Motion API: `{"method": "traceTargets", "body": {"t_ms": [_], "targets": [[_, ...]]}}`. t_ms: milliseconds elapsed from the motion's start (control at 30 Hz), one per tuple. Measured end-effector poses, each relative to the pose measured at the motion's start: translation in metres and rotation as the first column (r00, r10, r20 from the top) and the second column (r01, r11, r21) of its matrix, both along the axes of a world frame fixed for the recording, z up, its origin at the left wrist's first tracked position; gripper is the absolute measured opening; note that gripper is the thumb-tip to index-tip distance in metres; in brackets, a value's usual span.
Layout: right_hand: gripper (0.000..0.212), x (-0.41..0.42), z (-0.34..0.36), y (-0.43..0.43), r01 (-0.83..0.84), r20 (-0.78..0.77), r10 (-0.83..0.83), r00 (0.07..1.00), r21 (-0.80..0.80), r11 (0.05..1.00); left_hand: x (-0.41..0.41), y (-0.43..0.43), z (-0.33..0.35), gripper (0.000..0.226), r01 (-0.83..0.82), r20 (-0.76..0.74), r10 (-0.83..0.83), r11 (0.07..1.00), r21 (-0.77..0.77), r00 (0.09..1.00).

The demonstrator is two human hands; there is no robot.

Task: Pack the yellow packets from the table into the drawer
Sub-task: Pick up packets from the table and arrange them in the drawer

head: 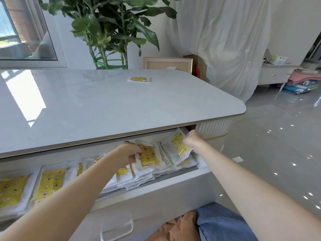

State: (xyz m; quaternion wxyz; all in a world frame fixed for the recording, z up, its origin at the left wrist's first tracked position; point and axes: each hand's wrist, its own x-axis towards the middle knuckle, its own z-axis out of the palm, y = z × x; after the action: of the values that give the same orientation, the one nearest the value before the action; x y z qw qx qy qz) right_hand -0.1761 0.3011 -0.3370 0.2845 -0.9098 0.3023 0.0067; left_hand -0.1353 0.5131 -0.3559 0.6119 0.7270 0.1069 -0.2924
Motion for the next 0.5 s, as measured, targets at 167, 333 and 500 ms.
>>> {"method": "traceTargets", "body": {"t_ms": [167, 333, 500], "targets": [[0.031, -0.005, -0.002, 0.012, -0.150, -0.029, 0.147, 0.989, -0.177, 0.973, 0.000, 0.009, -0.002, 0.016, -0.003, 0.006, 0.003, 1.000, 0.024, 1.000], [0.065, -0.010, 0.002, 0.021, -0.425, -0.265, 0.388, 0.883, -0.095, 0.900, 0.000, 0.011, -0.003, 0.027, -0.023, 0.056, 0.021, 0.999, 0.039, 0.998], [0.078, -0.013, -0.002, 0.028, -0.570, -0.466, 0.447, 0.764, -0.160, 0.806, -0.003, 0.013, -0.001, 0.026, -0.037, 0.047, 0.037, 0.999, 0.002, 0.998]]}}
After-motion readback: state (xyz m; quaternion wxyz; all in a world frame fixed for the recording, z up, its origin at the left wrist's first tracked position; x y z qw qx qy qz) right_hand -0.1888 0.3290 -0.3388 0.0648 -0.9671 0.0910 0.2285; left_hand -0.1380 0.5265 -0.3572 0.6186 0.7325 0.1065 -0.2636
